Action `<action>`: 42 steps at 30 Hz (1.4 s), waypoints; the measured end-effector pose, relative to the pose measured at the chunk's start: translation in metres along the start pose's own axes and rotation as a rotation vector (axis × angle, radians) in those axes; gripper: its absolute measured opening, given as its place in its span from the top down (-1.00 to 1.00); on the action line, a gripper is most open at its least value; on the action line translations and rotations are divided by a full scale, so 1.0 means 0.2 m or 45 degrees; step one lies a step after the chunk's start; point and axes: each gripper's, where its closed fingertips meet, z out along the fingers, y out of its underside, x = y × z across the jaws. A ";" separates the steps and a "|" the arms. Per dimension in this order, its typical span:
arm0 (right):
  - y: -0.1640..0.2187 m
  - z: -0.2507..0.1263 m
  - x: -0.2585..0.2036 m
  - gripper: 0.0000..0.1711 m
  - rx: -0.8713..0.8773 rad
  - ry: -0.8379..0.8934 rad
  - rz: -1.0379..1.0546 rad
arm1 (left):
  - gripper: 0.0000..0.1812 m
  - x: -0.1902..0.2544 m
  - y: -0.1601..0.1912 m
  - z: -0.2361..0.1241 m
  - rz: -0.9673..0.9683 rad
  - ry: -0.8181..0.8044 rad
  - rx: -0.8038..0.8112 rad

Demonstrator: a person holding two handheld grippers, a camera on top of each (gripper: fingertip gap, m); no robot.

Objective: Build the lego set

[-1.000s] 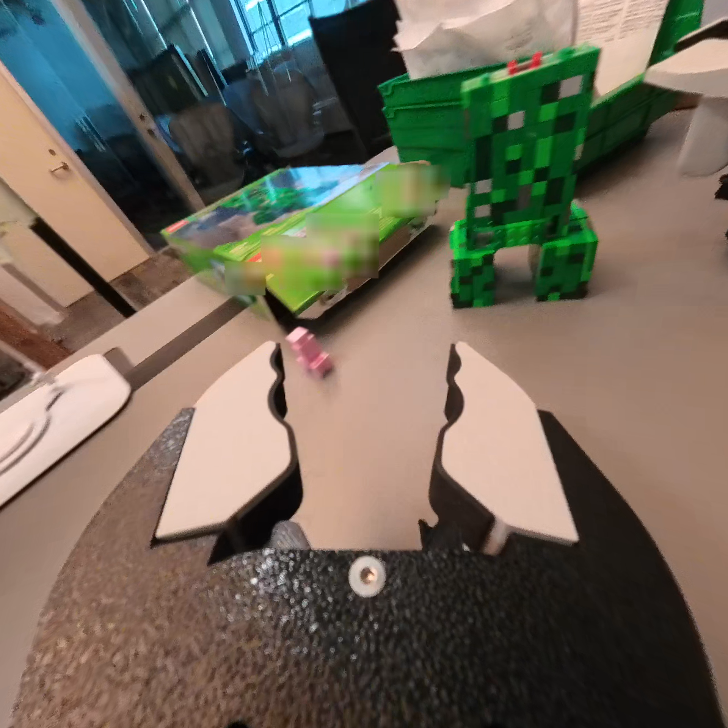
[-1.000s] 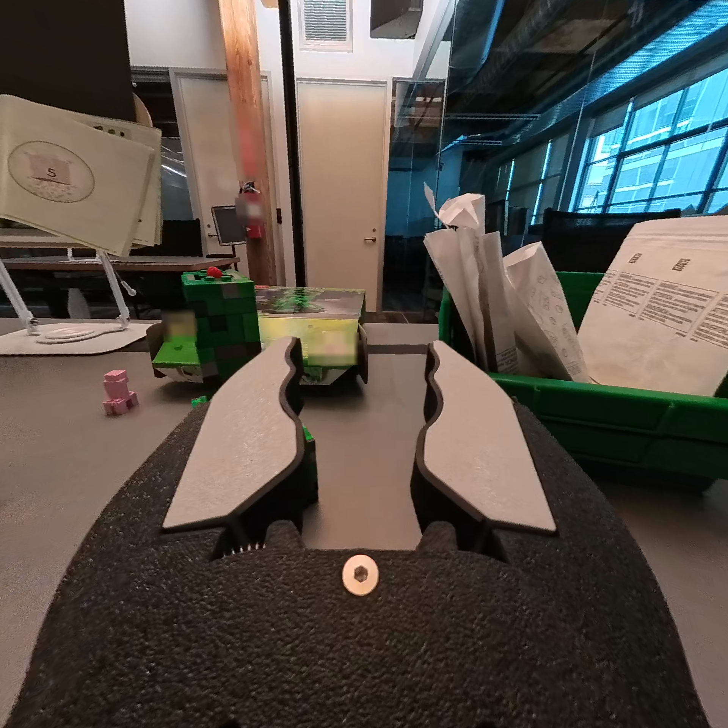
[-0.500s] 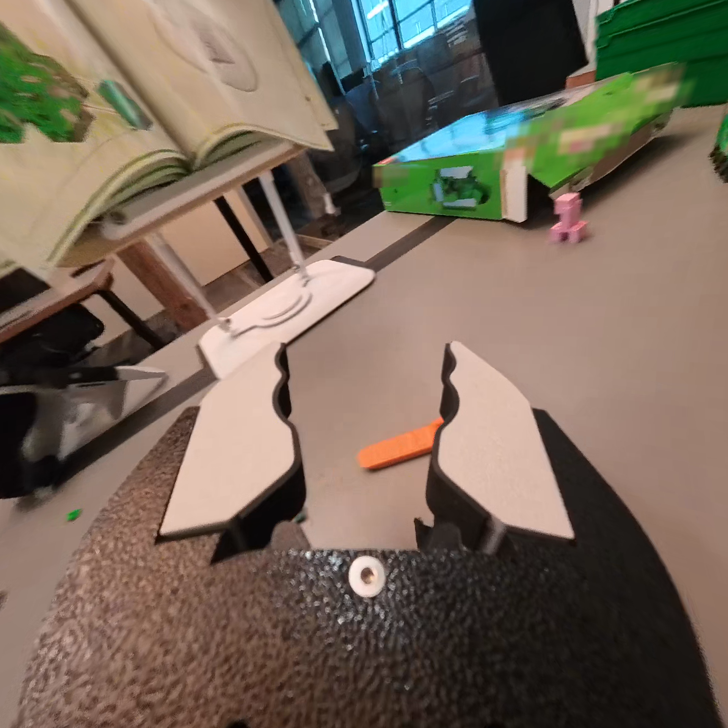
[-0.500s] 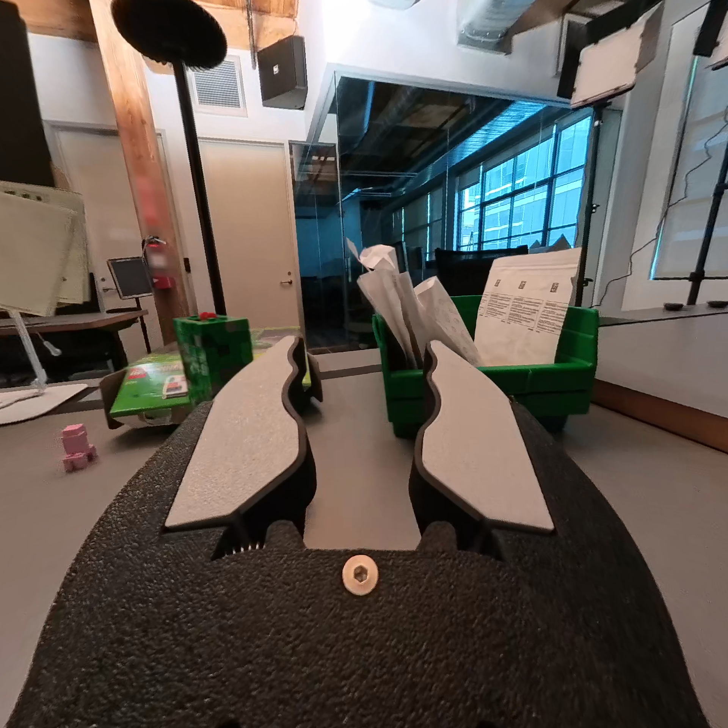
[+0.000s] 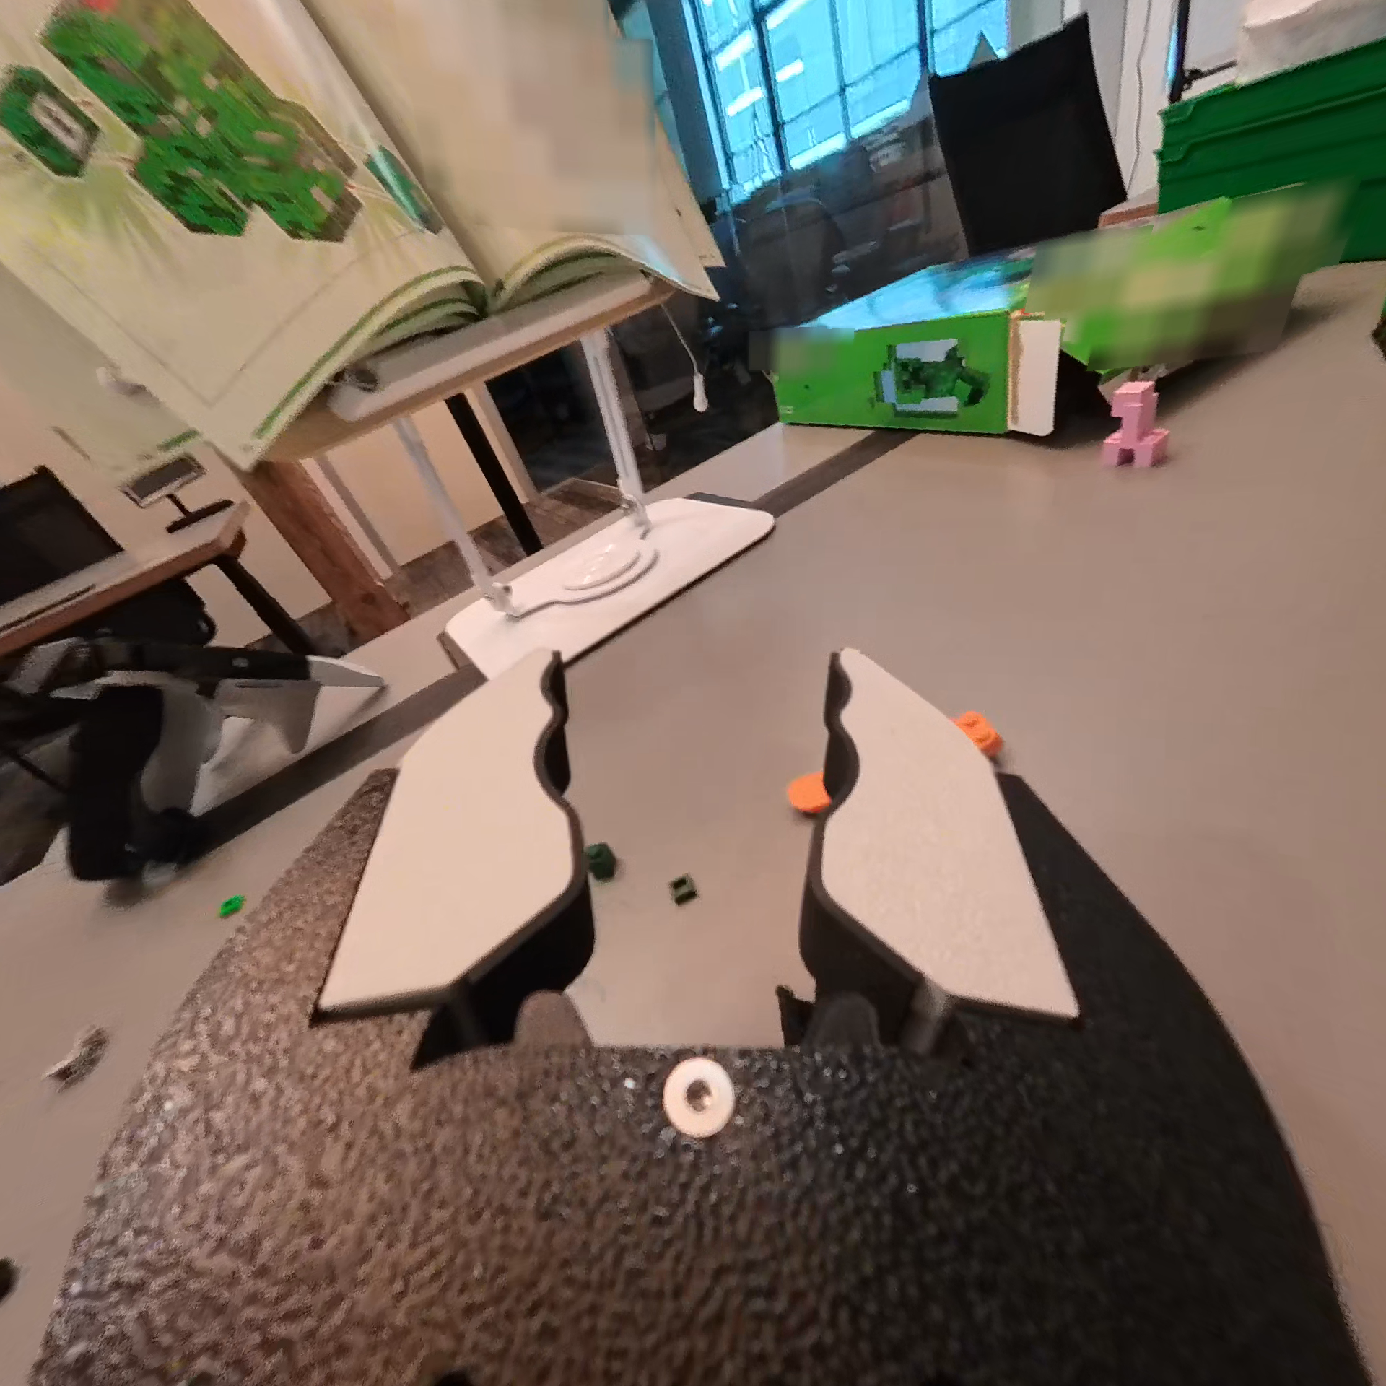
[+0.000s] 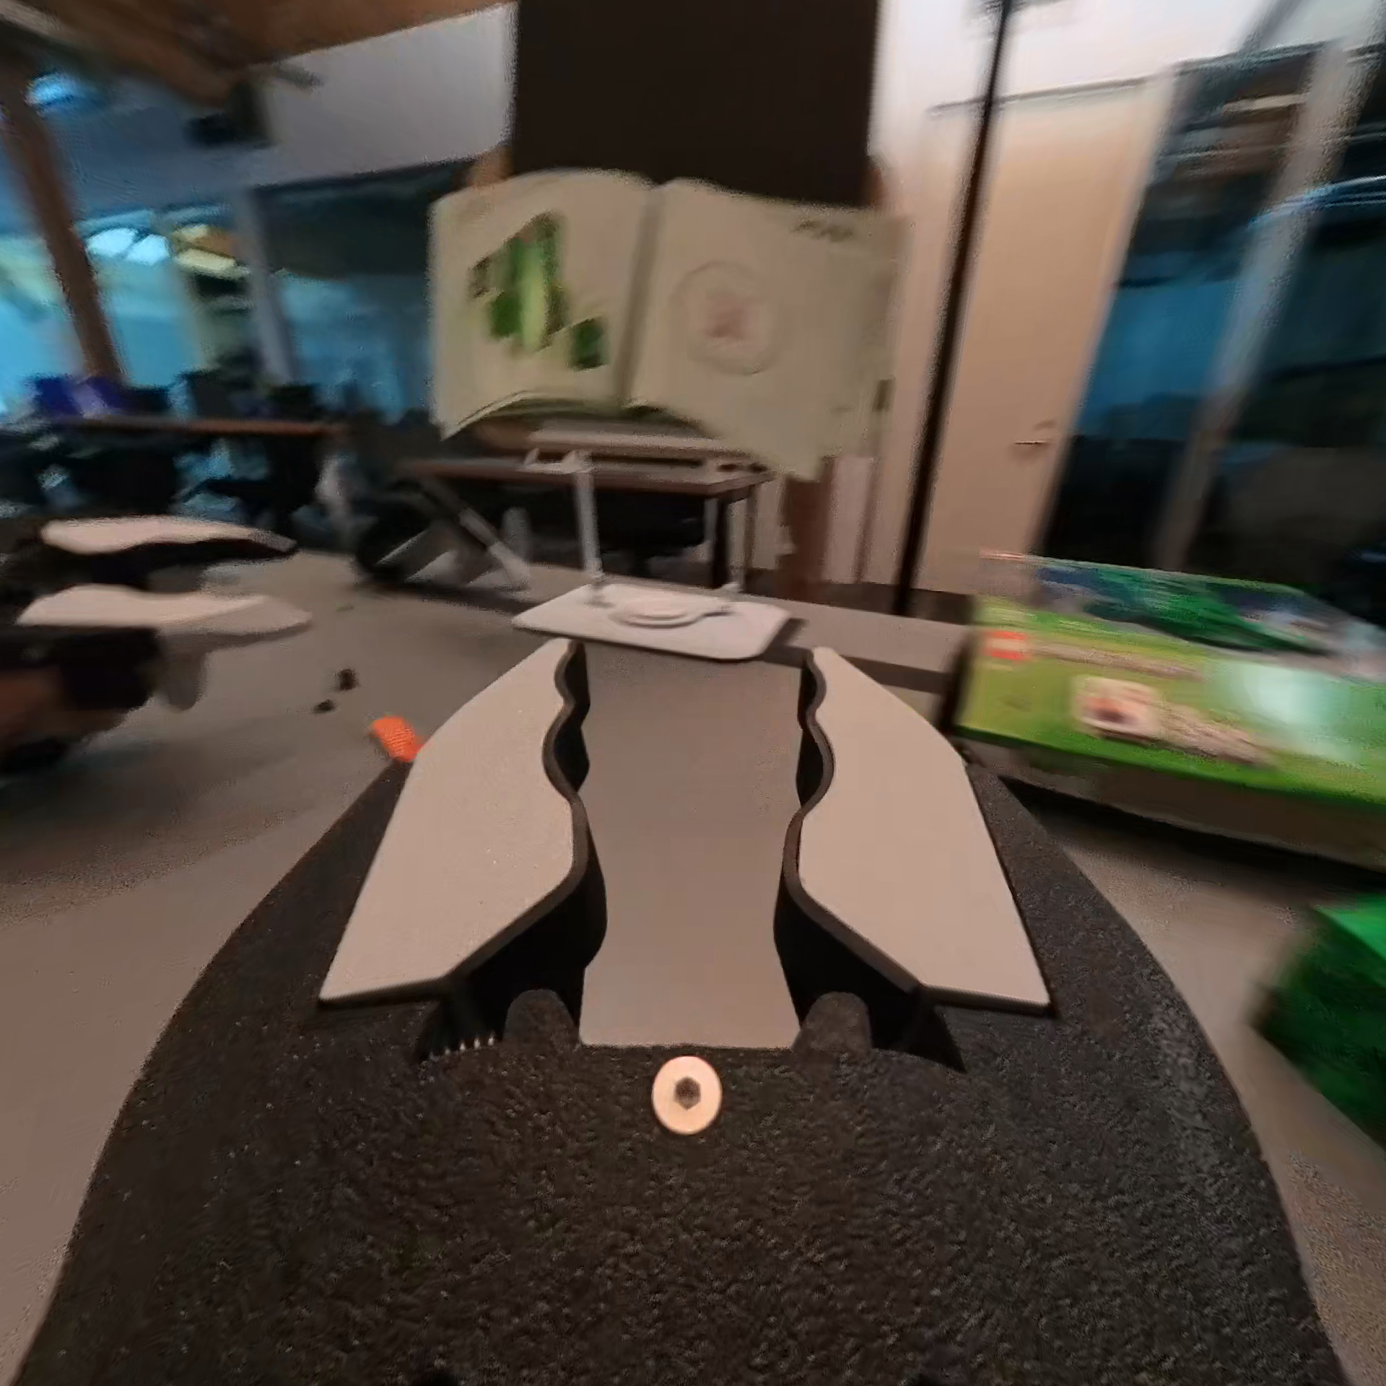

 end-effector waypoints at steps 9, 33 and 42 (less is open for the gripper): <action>0.13 0.55 -0.23 0.67 -0.096 -0.038 -0.214 | 0.39 -0.27 0.02 -0.14 -0.159 -0.196 0.076; 0.09 1.17 -0.19 0.56 0.181 -0.014 -0.114 | 0.51 -0.38 0.03 0.01 -0.156 -0.439 0.053; 0.11 1.26 -0.09 0.57 0.180 0.031 -0.050 | 0.64 -0.09 -0.11 0.06 0.089 -0.145 0.197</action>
